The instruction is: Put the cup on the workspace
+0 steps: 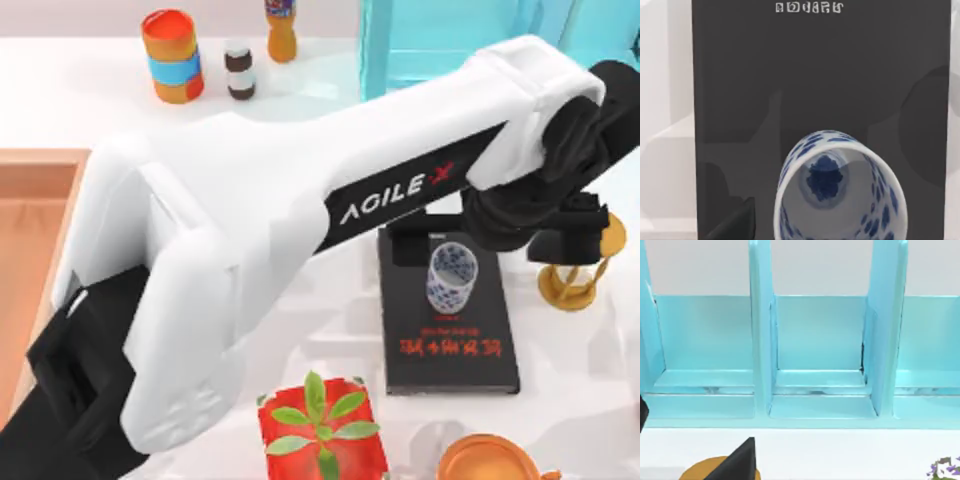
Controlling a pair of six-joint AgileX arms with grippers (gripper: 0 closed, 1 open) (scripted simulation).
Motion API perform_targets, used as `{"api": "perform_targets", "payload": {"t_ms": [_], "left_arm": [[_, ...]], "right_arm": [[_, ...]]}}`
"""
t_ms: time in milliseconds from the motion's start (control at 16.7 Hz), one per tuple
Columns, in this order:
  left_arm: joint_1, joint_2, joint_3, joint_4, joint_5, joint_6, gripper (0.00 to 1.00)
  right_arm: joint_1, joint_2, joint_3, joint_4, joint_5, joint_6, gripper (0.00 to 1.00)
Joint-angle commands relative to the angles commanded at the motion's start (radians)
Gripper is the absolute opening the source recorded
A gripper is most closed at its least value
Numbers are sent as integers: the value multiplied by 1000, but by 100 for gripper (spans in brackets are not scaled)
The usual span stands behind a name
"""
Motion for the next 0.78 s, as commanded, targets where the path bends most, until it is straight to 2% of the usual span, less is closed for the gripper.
{"api": "perform_targets", "payload": {"t_ms": [180,420,780], "left_arm": [[4,45,-43,71,3,5,100],[3,48,-44,74,3,5,100],[3,48,-44,74,3,5,55]], "right_arm": [[0,0,0,0,0,0,100],[0,0,0,0,0,0,100],[0,0,0,0,0,0,100]]}}
